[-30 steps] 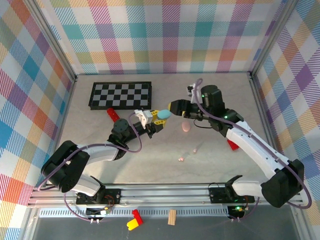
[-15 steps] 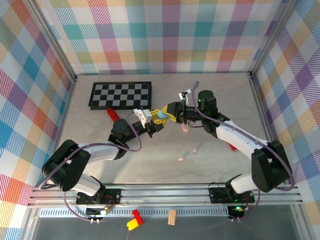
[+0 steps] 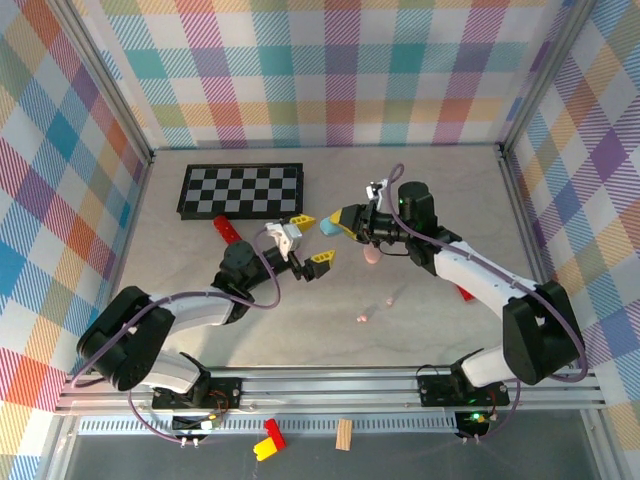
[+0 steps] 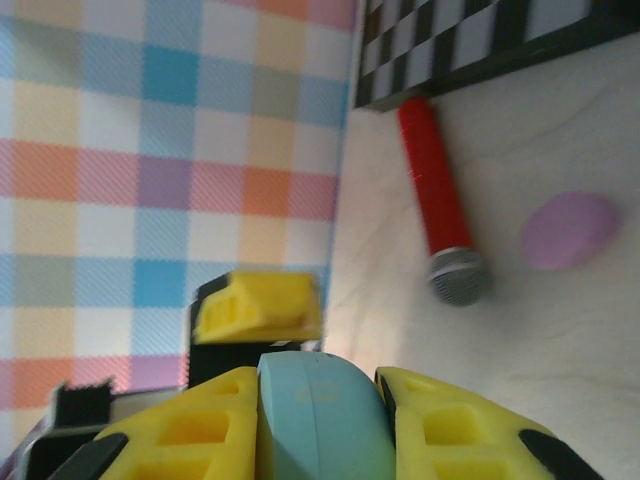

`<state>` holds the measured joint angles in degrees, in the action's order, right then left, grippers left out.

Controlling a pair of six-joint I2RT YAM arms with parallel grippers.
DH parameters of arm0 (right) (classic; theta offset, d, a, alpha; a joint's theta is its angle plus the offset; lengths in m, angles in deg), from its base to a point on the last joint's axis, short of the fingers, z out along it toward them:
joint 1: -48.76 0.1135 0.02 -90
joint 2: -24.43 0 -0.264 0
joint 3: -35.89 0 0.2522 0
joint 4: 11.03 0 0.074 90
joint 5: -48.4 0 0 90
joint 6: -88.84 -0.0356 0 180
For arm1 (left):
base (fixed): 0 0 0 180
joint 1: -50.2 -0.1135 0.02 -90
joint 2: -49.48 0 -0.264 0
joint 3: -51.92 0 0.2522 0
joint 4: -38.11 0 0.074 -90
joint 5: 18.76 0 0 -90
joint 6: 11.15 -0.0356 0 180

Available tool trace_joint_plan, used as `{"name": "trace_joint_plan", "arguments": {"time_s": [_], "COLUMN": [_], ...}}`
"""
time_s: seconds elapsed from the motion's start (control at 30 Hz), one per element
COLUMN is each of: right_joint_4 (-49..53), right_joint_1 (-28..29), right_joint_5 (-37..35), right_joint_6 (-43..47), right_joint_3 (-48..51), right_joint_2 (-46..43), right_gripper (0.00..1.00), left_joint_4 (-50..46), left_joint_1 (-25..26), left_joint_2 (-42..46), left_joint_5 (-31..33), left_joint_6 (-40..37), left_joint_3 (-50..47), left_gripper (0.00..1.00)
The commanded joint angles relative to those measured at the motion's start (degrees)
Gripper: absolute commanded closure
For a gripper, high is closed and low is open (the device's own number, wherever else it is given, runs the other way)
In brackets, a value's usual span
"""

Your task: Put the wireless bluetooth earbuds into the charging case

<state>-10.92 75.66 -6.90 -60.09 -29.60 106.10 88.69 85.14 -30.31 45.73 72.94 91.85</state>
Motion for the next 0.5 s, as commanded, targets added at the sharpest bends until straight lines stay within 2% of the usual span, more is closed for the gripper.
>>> {"name": "trace_joint_plan", "arguments": {"time_s": [0.0,0.23,0.47], "right_joint_4": [6.6,6.6,5.9], "right_joint_1": [-0.3,1.6,6.3], "right_joint_5": [-7.6,-14.0,-15.2], "right_joint_6": [9.8,14.1,14.0], "right_joint_3": [-1.6,-6.6,-14.8], "right_joint_2": [3.3,16.0,30.1], "right_gripper": [0.86,0.86,0.85], "left_joint_4": [-4.4,-12.9,-16.9], "left_joint_1": [-0.3,-0.3,-0.3], "left_joint_2": [4.4,11.4,14.1], "left_joint_5": [2.0,4.9,6.6], "left_joint_6": [-2.1,-2.7,-3.3], "left_joint_3": [-3.4,-7.7,-8.6], "left_gripper": [0.02,0.0,0.0]}}
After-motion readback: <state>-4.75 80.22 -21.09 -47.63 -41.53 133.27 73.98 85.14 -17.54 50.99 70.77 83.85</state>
